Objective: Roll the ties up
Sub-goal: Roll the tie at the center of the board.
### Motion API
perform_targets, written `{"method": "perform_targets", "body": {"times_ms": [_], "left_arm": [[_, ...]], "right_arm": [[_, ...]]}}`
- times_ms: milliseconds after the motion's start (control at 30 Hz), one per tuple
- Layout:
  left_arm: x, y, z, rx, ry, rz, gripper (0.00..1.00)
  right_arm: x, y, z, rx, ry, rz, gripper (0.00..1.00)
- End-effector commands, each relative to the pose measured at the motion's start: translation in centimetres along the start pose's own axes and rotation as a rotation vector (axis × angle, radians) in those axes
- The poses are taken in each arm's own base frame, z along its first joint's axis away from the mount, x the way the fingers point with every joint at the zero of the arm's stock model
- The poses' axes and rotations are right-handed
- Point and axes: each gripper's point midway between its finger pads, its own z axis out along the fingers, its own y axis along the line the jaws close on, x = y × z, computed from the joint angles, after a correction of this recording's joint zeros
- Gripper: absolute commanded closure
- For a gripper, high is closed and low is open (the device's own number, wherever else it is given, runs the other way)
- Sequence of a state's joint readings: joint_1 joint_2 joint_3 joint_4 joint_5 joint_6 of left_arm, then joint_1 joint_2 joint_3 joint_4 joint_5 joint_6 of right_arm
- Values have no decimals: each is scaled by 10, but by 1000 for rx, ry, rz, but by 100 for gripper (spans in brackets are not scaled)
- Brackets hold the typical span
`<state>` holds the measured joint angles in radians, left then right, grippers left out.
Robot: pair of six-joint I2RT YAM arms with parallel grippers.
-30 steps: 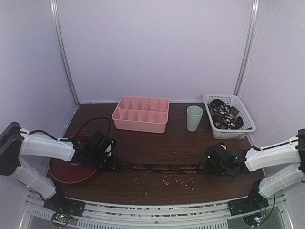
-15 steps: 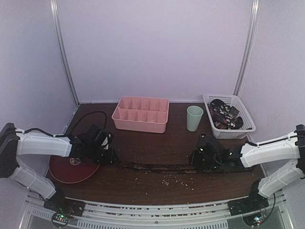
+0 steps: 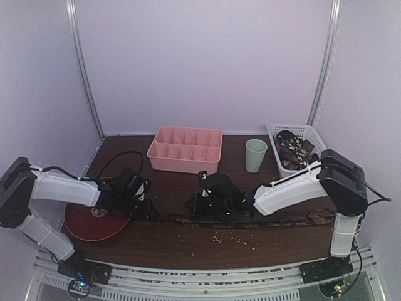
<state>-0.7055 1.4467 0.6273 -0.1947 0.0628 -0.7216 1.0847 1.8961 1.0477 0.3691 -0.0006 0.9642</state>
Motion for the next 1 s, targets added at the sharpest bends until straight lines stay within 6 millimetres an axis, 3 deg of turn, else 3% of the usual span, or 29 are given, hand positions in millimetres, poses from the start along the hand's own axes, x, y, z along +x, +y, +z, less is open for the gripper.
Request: {"method": "perform_targets", "body": {"times_ms": [0,200,400,533,700,867,967], "left_arm": [[-1,3,8,3,-5,14,74],[4,11,11,-29,4,7,79],[6,10,13,-21,13,11,82],[2,7,10,-14,5,16,88],[-4,-2,5,19,-3,26,100],[-13,-13,-8,60,-31,23,100],[-15,-5,-14,14,-49,6,95]], "right_arm": [[15,28,29,-98,57,-17,100],[35,35,62,-134,118,-11,100],[55,5,78,-25,173,-16,100],[63,-16,80,53,188,-21,100],[64,-26,78,93,187,-23,100],[65,-31,76,102,186,-25,100],[66,-32,76,100,187,-22,100]]}}
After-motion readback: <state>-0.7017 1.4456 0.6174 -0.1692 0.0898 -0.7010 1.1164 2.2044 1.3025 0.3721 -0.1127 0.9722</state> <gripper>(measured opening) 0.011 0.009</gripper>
